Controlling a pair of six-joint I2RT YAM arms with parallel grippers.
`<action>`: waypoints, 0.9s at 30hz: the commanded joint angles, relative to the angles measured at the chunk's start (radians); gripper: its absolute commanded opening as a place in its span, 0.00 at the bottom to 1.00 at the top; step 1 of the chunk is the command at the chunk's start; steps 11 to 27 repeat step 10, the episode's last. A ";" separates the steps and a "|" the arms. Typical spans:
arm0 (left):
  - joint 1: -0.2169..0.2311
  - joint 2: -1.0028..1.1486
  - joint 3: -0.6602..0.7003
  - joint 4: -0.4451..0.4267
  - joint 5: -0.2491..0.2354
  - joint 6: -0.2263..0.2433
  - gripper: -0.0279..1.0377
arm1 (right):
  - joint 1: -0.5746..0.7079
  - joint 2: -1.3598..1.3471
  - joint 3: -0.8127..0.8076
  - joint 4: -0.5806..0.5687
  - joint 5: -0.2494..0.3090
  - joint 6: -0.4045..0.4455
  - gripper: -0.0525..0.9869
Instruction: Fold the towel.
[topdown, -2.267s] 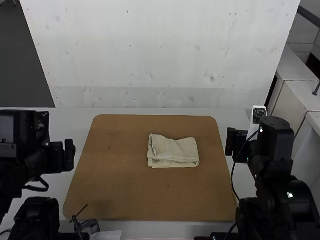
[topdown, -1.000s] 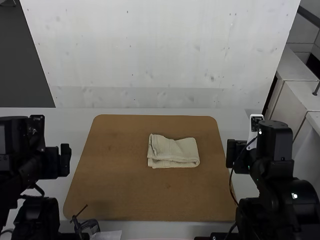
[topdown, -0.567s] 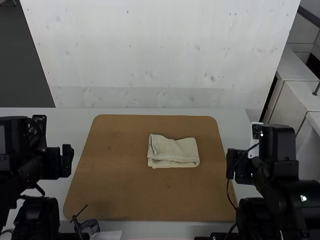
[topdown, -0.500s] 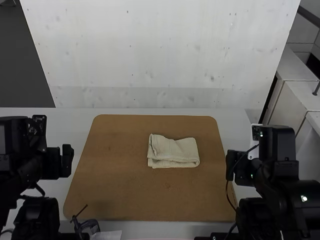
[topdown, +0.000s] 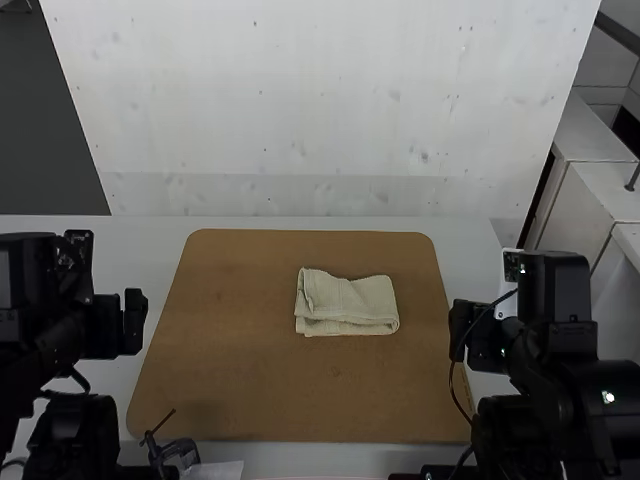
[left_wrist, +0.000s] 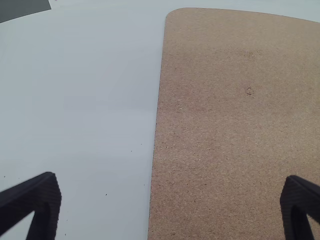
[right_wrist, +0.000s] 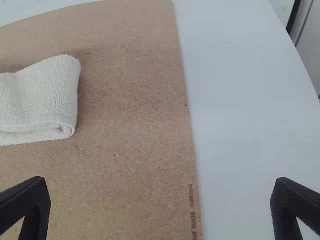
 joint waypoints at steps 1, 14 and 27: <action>0.005 -0.016 0.002 0.007 0.011 0.014 0.95 | -0.003 -0.011 0.031 0.005 -0.013 0.011 0.97; 0.005 -0.016 0.002 0.007 0.011 0.014 0.95 | -0.002 -0.011 0.031 0.005 -0.013 0.011 0.97; 0.005 -0.016 0.002 0.007 0.011 0.014 0.95 | -0.002 -0.011 0.031 0.005 -0.013 0.011 0.97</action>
